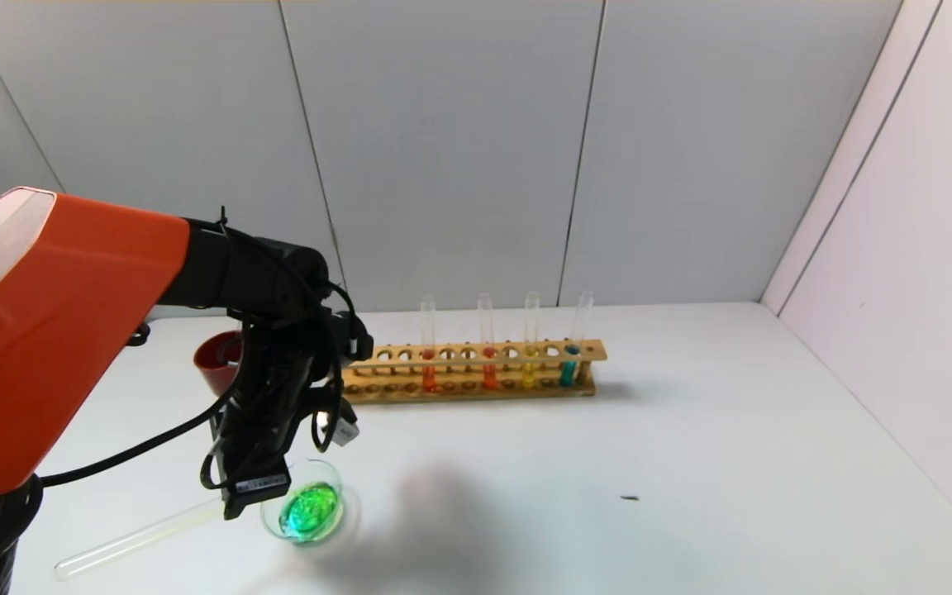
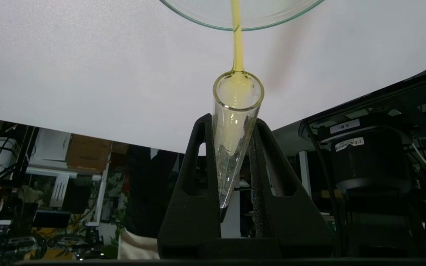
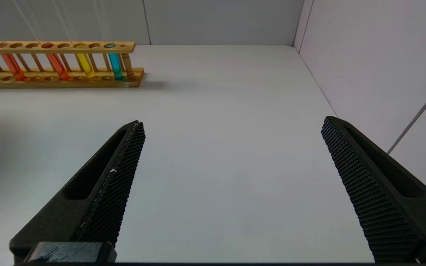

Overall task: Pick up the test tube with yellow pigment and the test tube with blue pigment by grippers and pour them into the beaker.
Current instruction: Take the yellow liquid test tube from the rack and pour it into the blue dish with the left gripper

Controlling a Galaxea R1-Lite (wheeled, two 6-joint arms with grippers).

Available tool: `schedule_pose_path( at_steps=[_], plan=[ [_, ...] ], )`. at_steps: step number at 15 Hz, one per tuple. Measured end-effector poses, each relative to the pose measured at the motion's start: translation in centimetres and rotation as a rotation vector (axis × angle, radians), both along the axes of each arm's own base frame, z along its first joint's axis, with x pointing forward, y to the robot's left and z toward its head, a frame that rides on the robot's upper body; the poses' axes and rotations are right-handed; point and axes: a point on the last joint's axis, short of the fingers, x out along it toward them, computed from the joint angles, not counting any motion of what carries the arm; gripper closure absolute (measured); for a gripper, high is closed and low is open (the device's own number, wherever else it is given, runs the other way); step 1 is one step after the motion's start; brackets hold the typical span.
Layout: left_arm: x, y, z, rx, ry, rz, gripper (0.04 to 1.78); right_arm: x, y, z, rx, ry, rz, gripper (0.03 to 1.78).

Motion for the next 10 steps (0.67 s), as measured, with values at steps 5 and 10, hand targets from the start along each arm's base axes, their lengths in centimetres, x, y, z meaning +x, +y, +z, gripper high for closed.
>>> schedule_pose_path(
  at_steps=[5, 10],
  plan=[
    [0.5, -0.9, 0.0, 0.046, 0.05, -0.021, 1.52, 0.0, 0.0, 0.0, 0.0, 0.0, 0.0, 0.07],
    [1.0, -2.1, -0.6, 0.099, 0.078, -0.057, 1.52, 0.0, 0.0, 0.0, 0.0, 0.0, 0.0, 0.07]
  ],
)
